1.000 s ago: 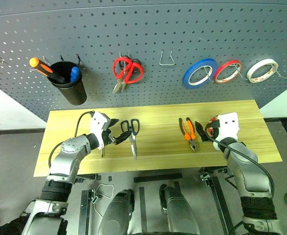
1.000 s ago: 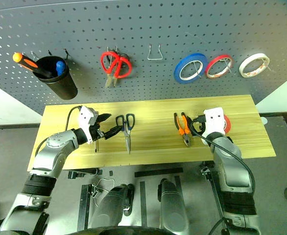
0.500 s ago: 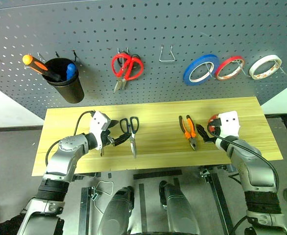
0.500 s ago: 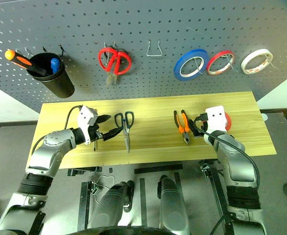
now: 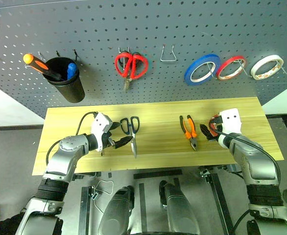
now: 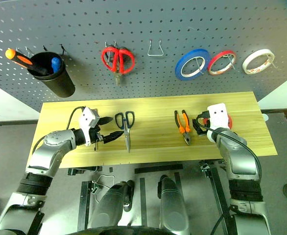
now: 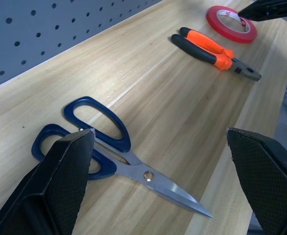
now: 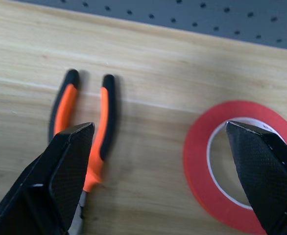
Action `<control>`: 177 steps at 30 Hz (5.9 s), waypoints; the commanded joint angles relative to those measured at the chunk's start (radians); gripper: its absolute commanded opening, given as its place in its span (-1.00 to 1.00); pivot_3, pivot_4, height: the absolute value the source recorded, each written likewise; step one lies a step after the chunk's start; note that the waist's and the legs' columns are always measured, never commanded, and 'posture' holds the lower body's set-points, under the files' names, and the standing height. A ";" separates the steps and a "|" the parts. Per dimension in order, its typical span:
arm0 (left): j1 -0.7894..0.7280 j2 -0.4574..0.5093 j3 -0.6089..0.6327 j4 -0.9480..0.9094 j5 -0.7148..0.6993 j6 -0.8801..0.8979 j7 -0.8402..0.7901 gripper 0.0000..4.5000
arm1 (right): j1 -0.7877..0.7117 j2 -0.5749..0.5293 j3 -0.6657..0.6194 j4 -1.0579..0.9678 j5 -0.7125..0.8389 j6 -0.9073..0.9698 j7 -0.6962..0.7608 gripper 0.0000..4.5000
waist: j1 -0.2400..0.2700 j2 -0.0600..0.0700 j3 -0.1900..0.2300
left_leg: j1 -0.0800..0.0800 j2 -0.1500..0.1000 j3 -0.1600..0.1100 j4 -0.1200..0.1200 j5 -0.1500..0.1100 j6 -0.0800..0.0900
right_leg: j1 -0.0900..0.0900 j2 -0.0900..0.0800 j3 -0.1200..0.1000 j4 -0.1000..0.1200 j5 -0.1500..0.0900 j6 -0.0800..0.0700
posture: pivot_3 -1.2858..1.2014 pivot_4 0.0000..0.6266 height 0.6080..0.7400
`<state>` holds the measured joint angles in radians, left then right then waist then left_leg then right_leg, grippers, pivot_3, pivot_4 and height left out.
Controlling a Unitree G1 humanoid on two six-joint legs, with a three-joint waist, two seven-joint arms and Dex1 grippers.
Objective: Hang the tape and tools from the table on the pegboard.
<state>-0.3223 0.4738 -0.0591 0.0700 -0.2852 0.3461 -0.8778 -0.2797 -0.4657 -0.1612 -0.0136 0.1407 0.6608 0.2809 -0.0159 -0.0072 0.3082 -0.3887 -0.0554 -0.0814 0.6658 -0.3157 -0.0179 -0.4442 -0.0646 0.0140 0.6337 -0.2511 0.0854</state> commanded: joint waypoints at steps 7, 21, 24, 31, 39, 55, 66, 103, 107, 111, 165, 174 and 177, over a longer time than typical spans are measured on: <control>-0.071 0.037 -0.046 -0.134 -0.005 0.069 -0.035 0.98 | -0.041 -0.033 0.040 0.048 -0.005 0.054 0.060 1.00 | -0.002 0.000 0.008 | 0.000 0.000 0.000 0.000 0.000 0.001 | 0.000 0.000 0.000 0.000 0.000 0.000 | 0.06 0.17 1.00; -0.078 0.048 -0.082 -0.207 -0.005 0.103 -0.067 0.98 | -0.111 -0.047 0.026 0.176 -0.025 -0.010 0.059 1.00 | 0.001 -0.002 0.017 | -0.001 0.000 0.000 0.000 0.002 -0.003 | -0.001 0.000 0.000 0.000 0.000 0.000 | 0.07 0.16 1.00; -0.073 0.057 -0.080 -0.211 -0.006 0.104 -0.077 0.98 | -0.118 -0.048 0.010 0.206 -0.031 -0.008 0.037 1.00 | 0.002 -0.002 0.017 | -0.001 0.000 0.000 0.000 0.002 -0.003 | -0.001 0.000 0.000 0.000 0.000 0.000 | 0.08 0.14 1.00; -0.054 0.063 -0.076 -0.227 -0.011 0.104 -0.080 0.98 | -0.159 -0.043 -0.011 0.354 -0.048 -0.102 -0.016 1.00 | 0.002 -0.002 0.017 | -0.001 0.000 0.000 0.001 0.003 -0.005 | -0.001 0.000 0.000 0.000 0.000 0.000 | 0.08 0.05 1.00; -0.051 0.069 -0.073 -0.240 -0.014 0.109 -0.083 0.98 | -0.230 -0.045 0.002 0.505 -0.061 -0.182 -0.019 1.00 | 0.002 -0.002 0.017 | -0.001 0.000 0.000 0.001 0.004 -0.006 | -0.001 0.000 -0.001 0.001 0.001 0.000 | 0.09 0.03 1.00; -0.046 0.097 -0.056 -0.272 -0.032 0.132 -0.069 0.98 | -0.334 -0.071 0.011 0.904 -0.076 -0.278 0.029 1.00 | 0.003 -0.003 0.016 | -0.001 0.000 0.000 0.003 0.004 -0.007 | 0.000 0.001 -0.001 0.001 0.003 0.000 | 0.11 0.07 1.00; -0.040 0.096 -0.055 -0.275 -0.028 0.128 -0.055 0.98 | -0.370 -0.061 -0.018 1.004 -0.042 -0.224 0.088 1.00 | 0.004 -0.006 0.015 | -0.001 0.000 0.000 0.004 0.005 -0.008 | 0.001 0.001 -0.001 0.001 0.005 0.000 | 0.11 0.08 1.00; -0.049 0.096 -0.044 -0.301 -0.033 0.147 -0.021 1.00 | -0.328 -0.009 -0.023 0.944 -0.016 -0.163 0.145 -0.69 | 0.002 -0.017 0.013 | 0.002 0.001 -0.001 0.004 0.005 -0.007 | 0.004 0.002 -0.001 0.001 0.007 -0.001 | 0.11 0.12 1.00; -0.052 0.097 -0.043 -0.298 -0.033 0.143 -0.026 1.00 | -0.272 -0.009 -0.071 0.832 0.016 -0.184 0.108 -0.69 | 0.005 -0.017 0.013 | 0.002 0.001 -0.001 0.004 0.005 -0.007 | 0.004 0.002 -0.001 0.001 0.007 -0.001 | 0.11 0.11 1.00; -0.053 0.096 -0.035 -0.292 -0.039 0.135 -0.025 1.00 | -0.085 -0.009 -0.131 0.446 0.089 -0.099 0.106 -0.69 | 0.021 -0.015 0.013 | -0.001 0.001 -0.003 0.002 0.005 -0.008 | 0.001 0.001 -0.002 0.000 0.007 -0.001 | 0.11 0.08 1.00; -0.109 -0.036 0.052 -0.290 -0.209 -0.075 -0.097 1.00 | -0.046 -0.071 -0.307 -0.225 0.514 -0.230 0.157 -0.69 | 0.028 -0.009 0.017 | -0.002 0.001 -0.001 0.002 0.007 -0.009 | -0.001 0.002 -0.001 0.000 0.008 0.000 | 0.11 0.07 1.00; -0.118 -0.034 0.053 -0.291 -0.213 -0.073 -0.096 1.00 | -0.085 -0.047 -0.257 -0.133 0.476 -0.272 0.178 -0.69 | 0.027 -0.009 0.017 | -0.002 0.001 -0.001 0.002 0.007 -0.009 | -0.001 0.002 -0.001 0.000 0.008 0.000 | 0.11 0.08 1.00; -0.123 -0.033 0.053 -0.289 -0.215 -0.074 -0.096 1.00 | -0.127 -0.030 -0.213 -0.039 0.438 -0.313 0.201 -0.69 | 0.026 -0.009 0.017 | -0.002 0.001 -0.001 0.002 0.007 -0.009 | -0.001 0.002 -0.001 0.000 0.008 -0.001 | 0.11 0.09 1.00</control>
<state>-0.4390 0.4336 -0.0165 -0.1791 -0.4838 0.2806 -0.9743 -0.3828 -0.5009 -0.3795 -0.0717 0.5937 0.3904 0.4655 0.0103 -0.0166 0.3248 -0.3908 -0.0549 -0.0825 0.6681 -0.3089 -0.0269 -0.4450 -0.0626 0.0127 0.6337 -0.2436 0.0849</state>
